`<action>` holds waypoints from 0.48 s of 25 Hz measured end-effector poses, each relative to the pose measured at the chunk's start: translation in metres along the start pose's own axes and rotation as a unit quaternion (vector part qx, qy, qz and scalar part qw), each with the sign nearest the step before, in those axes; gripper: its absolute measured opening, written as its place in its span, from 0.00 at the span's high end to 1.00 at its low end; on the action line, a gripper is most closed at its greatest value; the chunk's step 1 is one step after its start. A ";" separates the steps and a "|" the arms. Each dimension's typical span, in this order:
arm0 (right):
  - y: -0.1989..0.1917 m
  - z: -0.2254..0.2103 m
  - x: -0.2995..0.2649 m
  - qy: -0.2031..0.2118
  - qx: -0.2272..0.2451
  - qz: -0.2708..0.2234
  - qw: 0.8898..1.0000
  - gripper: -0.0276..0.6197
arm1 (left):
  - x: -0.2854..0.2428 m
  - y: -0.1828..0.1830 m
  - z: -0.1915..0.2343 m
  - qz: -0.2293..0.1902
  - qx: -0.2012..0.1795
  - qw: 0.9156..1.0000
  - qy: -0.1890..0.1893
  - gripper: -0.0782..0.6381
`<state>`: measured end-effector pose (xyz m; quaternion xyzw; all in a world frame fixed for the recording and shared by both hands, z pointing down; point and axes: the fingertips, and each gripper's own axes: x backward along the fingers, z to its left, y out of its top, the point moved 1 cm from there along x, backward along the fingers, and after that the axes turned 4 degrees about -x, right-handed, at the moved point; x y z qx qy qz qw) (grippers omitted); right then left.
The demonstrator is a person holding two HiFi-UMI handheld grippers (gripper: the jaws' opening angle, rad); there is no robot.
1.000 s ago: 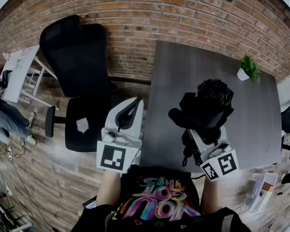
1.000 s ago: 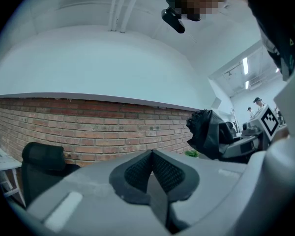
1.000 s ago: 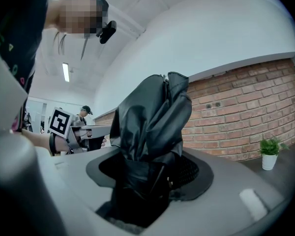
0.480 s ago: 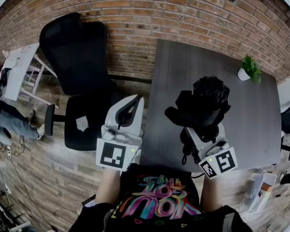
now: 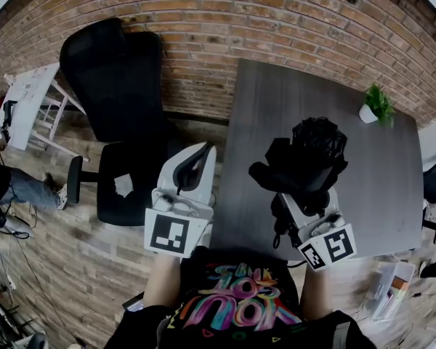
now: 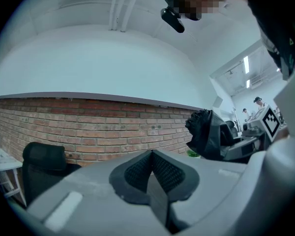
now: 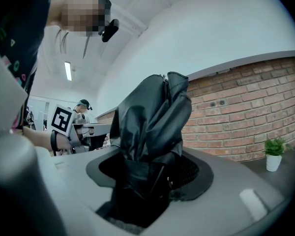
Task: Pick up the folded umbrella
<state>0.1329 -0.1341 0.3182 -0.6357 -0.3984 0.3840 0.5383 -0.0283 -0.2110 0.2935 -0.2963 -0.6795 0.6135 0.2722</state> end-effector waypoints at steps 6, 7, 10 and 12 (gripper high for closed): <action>0.000 -0.001 0.000 0.007 0.002 0.003 1.000 0.56 | -0.001 -0.002 0.001 0.001 0.004 1.000 0.006 0.89; 0.000 -0.001 0.000 0.008 0.003 0.004 1.000 0.56 | -0.001 -0.002 0.001 0.001 0.005 1.000 0.007 0.89; 0.000 -0.001 -0.002 0.010 0.011 0.005 1.000 0.56 | -0.002 -0.004 0.002 0.003 0.003 1.000 0.008 0.89; 0.000 -0.001 -0.004 0.013 0.019 0.006 1.000 0.56 | -0.003 -0.005 0.002 0.004 0.000 1.000 0.008 0.89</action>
